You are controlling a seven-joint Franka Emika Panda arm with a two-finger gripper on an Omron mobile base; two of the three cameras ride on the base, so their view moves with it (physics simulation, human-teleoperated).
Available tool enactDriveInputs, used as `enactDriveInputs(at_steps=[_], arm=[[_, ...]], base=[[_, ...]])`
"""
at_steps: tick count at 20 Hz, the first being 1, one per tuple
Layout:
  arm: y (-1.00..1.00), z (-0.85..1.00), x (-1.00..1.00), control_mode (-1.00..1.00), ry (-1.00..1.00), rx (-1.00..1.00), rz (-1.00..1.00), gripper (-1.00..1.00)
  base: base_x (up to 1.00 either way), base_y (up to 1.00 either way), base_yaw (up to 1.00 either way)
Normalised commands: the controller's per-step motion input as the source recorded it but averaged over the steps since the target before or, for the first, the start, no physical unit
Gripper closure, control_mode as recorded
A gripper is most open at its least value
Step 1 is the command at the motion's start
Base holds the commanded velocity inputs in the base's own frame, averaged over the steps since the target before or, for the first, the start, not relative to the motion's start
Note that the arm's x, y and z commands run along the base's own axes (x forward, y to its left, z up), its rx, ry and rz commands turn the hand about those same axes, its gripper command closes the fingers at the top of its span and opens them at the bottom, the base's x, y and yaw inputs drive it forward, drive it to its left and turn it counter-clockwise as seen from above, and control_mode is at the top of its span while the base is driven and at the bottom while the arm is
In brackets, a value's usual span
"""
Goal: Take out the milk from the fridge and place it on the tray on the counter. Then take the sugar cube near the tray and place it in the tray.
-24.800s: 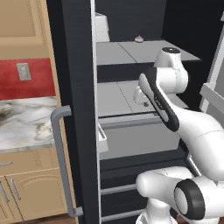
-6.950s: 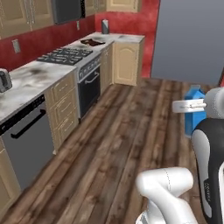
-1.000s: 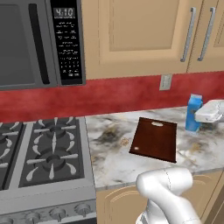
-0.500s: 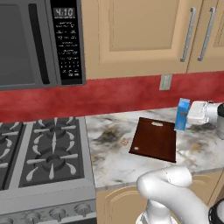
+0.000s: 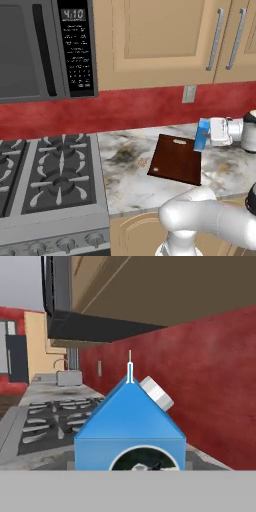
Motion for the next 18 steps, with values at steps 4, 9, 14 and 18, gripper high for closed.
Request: enactDriveInputs(at_steps=[4,9,14,18], arm=[[0.0,-0.44,0.53,-1.0,-0.01,0.0,0.15,1.0],[0.0,-0.41,0.54,-1.0,0.0,0.0,0.13,1.0],[-0.09,-0.37,0.42,-1.0,0.0,0.0,0.13,1.0],[-0.14,-0.4,0.4,-1.0,0.0,0.0,0.12,1.0]], base=[[0.0,0.0,0.0],[0.0,0.0,0.0],[0.0,0.0,0.0],[0.0,0.0,0.0]])
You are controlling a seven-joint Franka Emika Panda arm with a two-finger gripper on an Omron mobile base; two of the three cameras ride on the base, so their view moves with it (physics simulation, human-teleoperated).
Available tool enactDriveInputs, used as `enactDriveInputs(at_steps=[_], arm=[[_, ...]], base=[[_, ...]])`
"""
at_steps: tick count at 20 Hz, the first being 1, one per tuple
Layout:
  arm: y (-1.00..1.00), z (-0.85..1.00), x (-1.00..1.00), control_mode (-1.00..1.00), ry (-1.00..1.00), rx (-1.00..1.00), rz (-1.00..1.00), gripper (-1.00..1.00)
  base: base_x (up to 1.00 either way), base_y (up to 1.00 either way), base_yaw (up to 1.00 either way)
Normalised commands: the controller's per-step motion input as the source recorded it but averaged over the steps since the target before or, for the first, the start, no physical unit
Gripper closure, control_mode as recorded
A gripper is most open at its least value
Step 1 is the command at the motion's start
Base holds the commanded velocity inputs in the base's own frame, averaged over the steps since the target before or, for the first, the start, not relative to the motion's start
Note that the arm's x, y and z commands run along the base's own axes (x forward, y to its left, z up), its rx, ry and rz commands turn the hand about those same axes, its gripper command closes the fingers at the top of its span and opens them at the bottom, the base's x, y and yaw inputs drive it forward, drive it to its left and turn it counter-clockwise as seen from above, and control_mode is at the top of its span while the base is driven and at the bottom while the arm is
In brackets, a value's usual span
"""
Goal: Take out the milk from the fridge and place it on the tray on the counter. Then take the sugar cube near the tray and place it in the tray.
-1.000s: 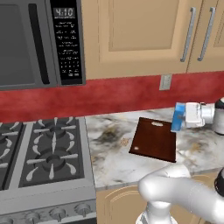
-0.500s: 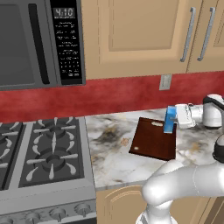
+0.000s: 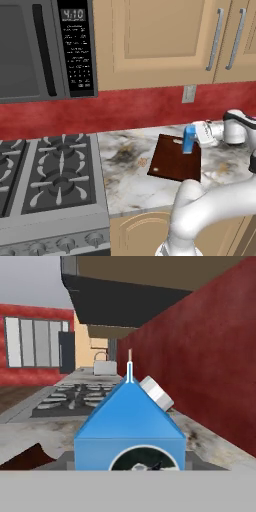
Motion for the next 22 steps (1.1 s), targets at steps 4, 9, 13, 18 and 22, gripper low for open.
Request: enactDriveInputs(at_steps=[4,9,13,18,22], arm=[[-0.14,-0.42,0.44,-1.0,0.0,0.0,0.11,1.0],[-0.13,-0.42,0.37,-1.0,-0.01,0.0,0.11,1.0],[-0.07,-0.42,0.22,-1.0,-0.02,0.0,0.1,-1.0],[-0.06,-0.16,-0.01,-1.0,-0.06,0.0,0.08,-1.0],[-0.14,0.0,-0.09,-1.0,-0.11,0.01,0.07,-1.0]], base=[[0.0,0.0,0.0],[0.0,0.0,0.0],[0.0,0.0,0.0],[0.0,0.0,0.0],[0.0,0.0,0.0]])
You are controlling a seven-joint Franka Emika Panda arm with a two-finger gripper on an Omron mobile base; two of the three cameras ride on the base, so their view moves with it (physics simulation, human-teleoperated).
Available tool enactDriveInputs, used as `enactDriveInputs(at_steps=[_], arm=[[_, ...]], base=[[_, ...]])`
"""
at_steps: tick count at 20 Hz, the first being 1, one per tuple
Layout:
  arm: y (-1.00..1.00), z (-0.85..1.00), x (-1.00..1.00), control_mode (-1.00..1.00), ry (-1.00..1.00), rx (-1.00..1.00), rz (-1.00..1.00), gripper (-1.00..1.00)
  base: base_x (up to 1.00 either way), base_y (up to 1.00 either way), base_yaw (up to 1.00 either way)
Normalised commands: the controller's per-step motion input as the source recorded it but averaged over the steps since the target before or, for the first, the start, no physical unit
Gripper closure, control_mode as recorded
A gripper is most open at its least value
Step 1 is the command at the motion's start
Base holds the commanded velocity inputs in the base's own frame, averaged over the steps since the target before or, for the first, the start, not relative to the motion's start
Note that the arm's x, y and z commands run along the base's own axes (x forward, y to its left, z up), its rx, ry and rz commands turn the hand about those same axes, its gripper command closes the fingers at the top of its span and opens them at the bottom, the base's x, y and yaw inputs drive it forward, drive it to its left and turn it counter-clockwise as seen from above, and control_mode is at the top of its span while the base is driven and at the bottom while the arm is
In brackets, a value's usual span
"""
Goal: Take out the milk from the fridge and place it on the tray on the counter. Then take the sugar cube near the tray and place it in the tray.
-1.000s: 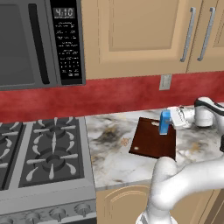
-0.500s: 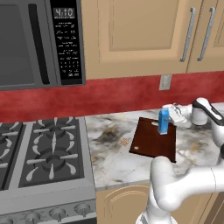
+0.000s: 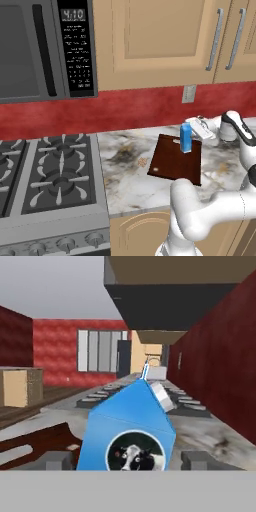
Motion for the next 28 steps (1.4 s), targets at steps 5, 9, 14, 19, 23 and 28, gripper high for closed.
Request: enactDriveInputs(at_steps=[5,9,14,19,23,28], arm=[[-0.12,0.0,-0.16,-1.0,-0.17,0.01,0.06,-1.0],[-0.16,0.03,-0.04,-1.0,-0.15,0.02,0.05,-1.0],[-0.15,0.05,0.0,-1.0,-0.12,0.02,0.04,-1.0],[-0.08,0.31,0.0,-1.0,-0.16,0.01,0.02,-1.0],[-0.18,0.24,0.0,-1.0,-0.14,0.02,0.0,-1.0],[-0.41,0.0,-0.19,-1.0,-0.04,0.0,0.0,-1.0]], base=[[0.0,0.0,0.0],[0.0,0.0,0.0],[0.0,0.0,0.0],[0.0,0.0,0.0],[0.0,0.0,0.0],[0.0,0.0,0.0]])
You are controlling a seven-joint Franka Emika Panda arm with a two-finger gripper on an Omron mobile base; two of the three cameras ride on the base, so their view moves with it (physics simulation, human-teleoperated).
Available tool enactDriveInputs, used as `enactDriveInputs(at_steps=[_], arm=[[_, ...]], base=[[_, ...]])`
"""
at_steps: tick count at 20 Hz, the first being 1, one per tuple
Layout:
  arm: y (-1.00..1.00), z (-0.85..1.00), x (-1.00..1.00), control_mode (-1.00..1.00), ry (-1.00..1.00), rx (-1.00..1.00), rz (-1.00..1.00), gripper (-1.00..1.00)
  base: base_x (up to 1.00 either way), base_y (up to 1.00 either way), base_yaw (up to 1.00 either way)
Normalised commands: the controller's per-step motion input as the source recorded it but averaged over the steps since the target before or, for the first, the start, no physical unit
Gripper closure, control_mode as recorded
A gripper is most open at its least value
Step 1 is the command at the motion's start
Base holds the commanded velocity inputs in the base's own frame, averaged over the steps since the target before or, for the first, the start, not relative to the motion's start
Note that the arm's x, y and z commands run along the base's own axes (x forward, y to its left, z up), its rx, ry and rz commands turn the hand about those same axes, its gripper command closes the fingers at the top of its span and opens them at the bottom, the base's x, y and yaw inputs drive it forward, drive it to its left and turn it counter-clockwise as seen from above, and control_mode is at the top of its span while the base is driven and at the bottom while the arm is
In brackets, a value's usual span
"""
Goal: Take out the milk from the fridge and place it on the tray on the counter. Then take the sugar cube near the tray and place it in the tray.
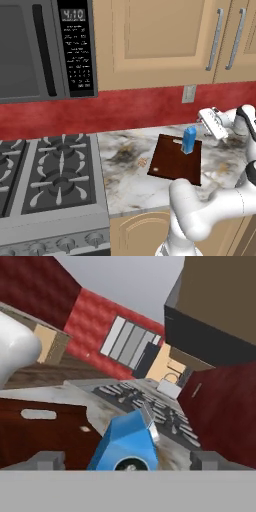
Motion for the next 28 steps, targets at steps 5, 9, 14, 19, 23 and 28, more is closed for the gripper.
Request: enactDriveInputs(at_steps=[5,9,14,19,23,28], arm=[[-0.42,0.26,-0.27,-1.0,-0.15,0.02,-0.01,-1.0],[-0.15,0.05,-0.68,-1.0,-0.19,0.0,-0.08,-1.0],[0.56,0.0,-1.0,-1.0,-0.35,-0.04,-0.08,-1.0],[0.95,0.0,-0.97,-1.0,-0.42,-0.08,-0.13,-1.0],[0.72,0.24,-0.8,-1.0,-0.28,-0.02,-0.33,-1.0],[0.92,0.3,-0.62,-1.0,-0.1,-0.15,-0.39,-1.0]], base=[[0.0,0.0,0.0],[0.0,0.0,0.0],[0.0,0.0,0.0],[0.0,0.0,0.0],[0.0,0.0,0.0],[0.0,0.0,0.0]])
